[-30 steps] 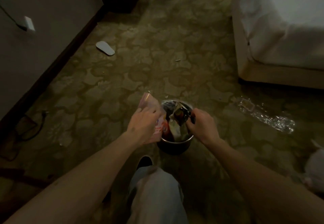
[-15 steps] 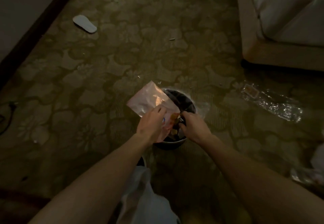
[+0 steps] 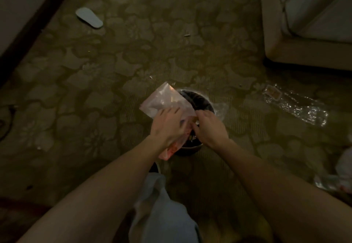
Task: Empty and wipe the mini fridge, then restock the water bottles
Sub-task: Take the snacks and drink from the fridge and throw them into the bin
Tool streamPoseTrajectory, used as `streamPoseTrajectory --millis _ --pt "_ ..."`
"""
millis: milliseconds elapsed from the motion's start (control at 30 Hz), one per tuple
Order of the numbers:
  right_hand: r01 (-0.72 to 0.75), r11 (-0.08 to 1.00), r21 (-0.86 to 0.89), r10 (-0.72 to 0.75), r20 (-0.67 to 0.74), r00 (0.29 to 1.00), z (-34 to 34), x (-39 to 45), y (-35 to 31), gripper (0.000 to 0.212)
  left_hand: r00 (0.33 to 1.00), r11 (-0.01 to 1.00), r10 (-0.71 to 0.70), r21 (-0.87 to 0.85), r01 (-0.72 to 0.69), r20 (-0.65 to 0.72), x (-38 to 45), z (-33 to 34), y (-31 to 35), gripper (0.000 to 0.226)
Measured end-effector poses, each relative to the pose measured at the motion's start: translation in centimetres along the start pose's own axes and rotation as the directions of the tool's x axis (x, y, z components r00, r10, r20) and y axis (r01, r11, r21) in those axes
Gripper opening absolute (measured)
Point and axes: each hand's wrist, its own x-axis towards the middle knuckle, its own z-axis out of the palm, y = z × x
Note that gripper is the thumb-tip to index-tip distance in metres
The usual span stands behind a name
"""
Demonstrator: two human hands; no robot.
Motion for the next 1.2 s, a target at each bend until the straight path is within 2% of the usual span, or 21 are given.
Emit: streamPoseTrajectory --millis 133,200,333,533,667,1000,1200 --pt "-0.027 0.998 -0.054 0.025 -0.041 0.999 -2.2 -0.8 -1.4 0.056 0.997 0.999 0.013 0.033 -0.011 -0.076 -1.1 -3.1 0.6 0.049" --pt "-0.036 0.997 -0.062 0.032 -0.052 0.998 -3.2 -1.3 -1.9 0.060 0.996 0.999 0.014 0.052 -0.010 -0.094 -1.7 -4.1 0.8 0.047" --pt "-0.031 0.996 -0.087 0.029 -0.024 0.999 -4.7 -2.7 -2.6 0.064 0.997 0.999 0.012 0.037 -0.009 -0.081 -2.8 -5.4 1.1 0.049" --pt "0.017 0.996 -0.090 -0.016 0.016 1.000 -5.9 -4.9 -3.4 0.062 0.998 0.995 0.013 0.096 -0.007 -0.063 -5.2 -7.2 1.7 0.057" --pt "0.064 0.995 -0.076 -0.064 0.006 0.998 -7.5 -5.9 -5.5 0.064 0.998 0.987 0.006 0.159 0.005 -0.069 -7.2 -9.7 2.0 0.054" --pt "0.228 0.969 -0.096 -0.232 -0.031 0.972 -14.5 -10.8 -15.4 0.065 0.978 0.942 -0.133 0.286 0.174 -0.158 -17.3 -19.7 2.3 0.053" --pt "0.352 0.927 -0.134 -0.362 -0.060 0.930 -20.1 -15.7 -22.8 0.070 0.938 0.901 -0.230 0.306 0.306 -0.261 -25.6 -27.1 2.7 0.062"
